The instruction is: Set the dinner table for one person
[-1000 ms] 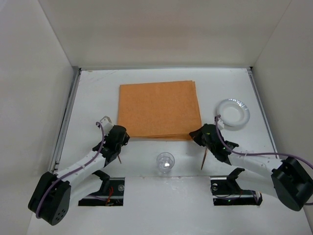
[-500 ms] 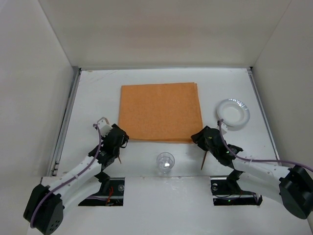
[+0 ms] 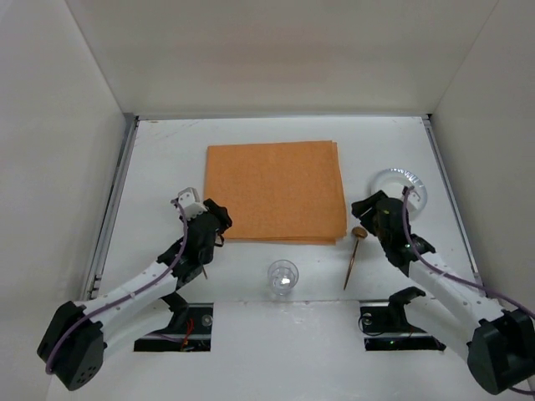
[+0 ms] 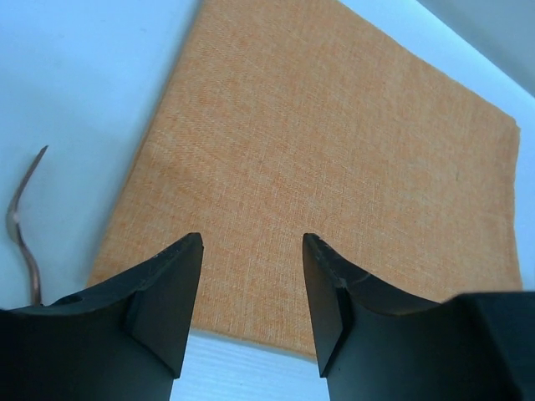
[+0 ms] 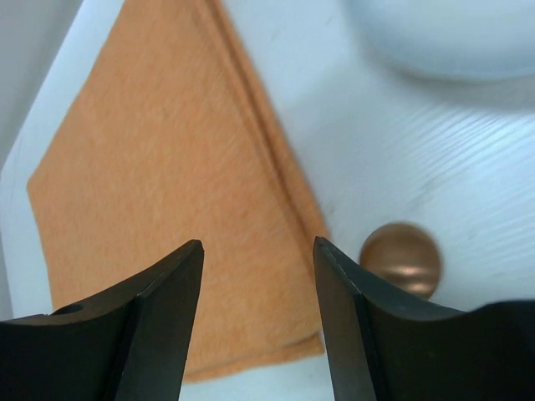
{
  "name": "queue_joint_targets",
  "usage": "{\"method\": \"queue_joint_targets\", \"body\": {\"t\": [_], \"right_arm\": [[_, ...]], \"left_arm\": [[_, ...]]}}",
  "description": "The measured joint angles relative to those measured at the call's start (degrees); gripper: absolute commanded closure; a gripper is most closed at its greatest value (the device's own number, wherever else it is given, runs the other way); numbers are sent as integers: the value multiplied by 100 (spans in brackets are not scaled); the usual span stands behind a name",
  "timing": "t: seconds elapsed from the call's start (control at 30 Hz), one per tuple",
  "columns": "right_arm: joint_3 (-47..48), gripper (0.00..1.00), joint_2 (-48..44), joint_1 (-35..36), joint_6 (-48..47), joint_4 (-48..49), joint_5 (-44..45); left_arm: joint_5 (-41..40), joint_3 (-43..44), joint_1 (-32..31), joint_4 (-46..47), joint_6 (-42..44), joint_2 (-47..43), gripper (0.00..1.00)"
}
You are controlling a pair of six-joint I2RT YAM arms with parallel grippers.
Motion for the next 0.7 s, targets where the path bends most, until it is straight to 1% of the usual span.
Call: {"method": "queue_joint_targets", "body": {"t": [0.07, 0.1, 0.13, 0.23, 0.3, 0.4, 0.47, 0.6, 0.67, 0.7], "right_arm": [[15, 37, -24, -485, -59, 2, -70], [15, 37, -50, -706, -87, -2, -90], [15, 37, -87, -953, -109, -2, -111], [15, 38, -240, -1685, -140, -13, -170], [13, 38, -358, -2103, -136, -44, -177], [-48, 38, -586, -2697, -111, -105, -170], [-66, 38, -651, -3008, -92, -221, -162], [-101, 37, -369, -3508, -87, -245, -149], [-103, 37, 22, -3716, -72, -157, -227], [-107, 37, 214, -3792, -63, -111, -284]], "left_arm": [[181, 7, 79, 422, 160, 376, 56], [286, 15, 125, 619, 229, 551, 59], [382, 20, 173, 787, 273, 684, 64], [772, 24, 284, 1309, 372, 990, 85], [1047, 24, 289, 1615, 431, 1097, 90], [1318, 22, 186, 2052, 509, 1143, 90], [1425, 13, 125, 2284, 540, 1143, 86], [1554, -90, 114, 2588, 590, 1139, 72], [1600, -179, 184, 2616, 597, 1084, 64], [1602, -232, 229, 2625, 597, 1025, 62]]}}
